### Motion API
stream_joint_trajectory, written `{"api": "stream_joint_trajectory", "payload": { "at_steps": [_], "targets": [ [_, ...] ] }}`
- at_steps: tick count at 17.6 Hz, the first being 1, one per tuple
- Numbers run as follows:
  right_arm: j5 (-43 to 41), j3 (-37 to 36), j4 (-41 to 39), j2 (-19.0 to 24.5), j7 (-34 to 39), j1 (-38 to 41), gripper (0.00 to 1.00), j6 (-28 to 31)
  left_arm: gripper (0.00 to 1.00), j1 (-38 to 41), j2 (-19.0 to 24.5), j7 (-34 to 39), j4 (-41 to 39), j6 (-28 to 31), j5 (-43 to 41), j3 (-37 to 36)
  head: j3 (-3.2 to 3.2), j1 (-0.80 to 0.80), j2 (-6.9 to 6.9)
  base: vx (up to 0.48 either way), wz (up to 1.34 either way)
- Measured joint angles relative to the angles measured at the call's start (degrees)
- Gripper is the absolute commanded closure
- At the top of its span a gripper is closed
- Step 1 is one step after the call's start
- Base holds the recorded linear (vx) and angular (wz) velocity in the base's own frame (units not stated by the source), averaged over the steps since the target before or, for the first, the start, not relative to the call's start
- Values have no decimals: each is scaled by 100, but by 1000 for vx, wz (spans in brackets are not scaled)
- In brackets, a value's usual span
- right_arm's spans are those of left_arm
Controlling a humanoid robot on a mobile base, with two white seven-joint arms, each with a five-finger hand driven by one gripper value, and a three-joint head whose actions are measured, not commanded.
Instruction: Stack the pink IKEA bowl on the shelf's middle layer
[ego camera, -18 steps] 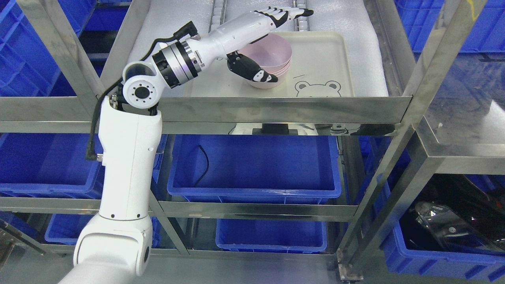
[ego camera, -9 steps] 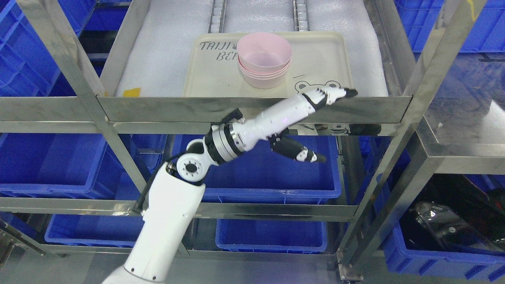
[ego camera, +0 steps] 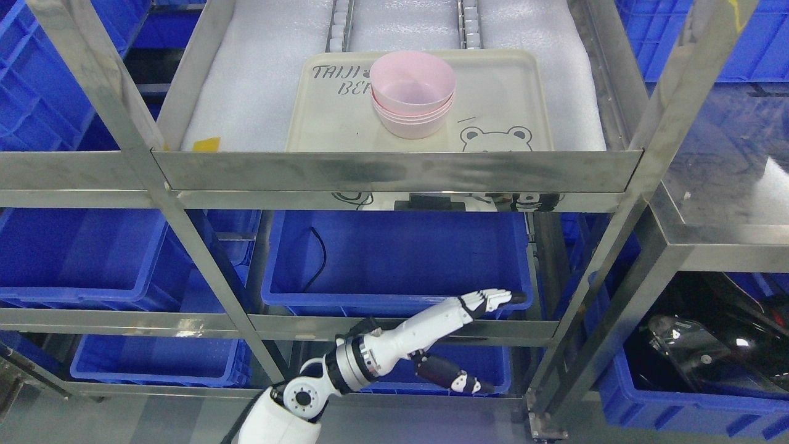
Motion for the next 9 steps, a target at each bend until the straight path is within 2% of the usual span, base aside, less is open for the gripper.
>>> {"api": "stream_joint_trajectory", "payload": {
  "at_steps": [6,9],
  "targets": [
    [0,0,0,0,0,1,0,0,0,606,-63,2114,542,52,264,421,0,0,0,0,0],
    [0,0,0,0,0,1,0,0,0,729,-82,2694,687,295,483,617,0,0,0,0,0]
  ]
}}
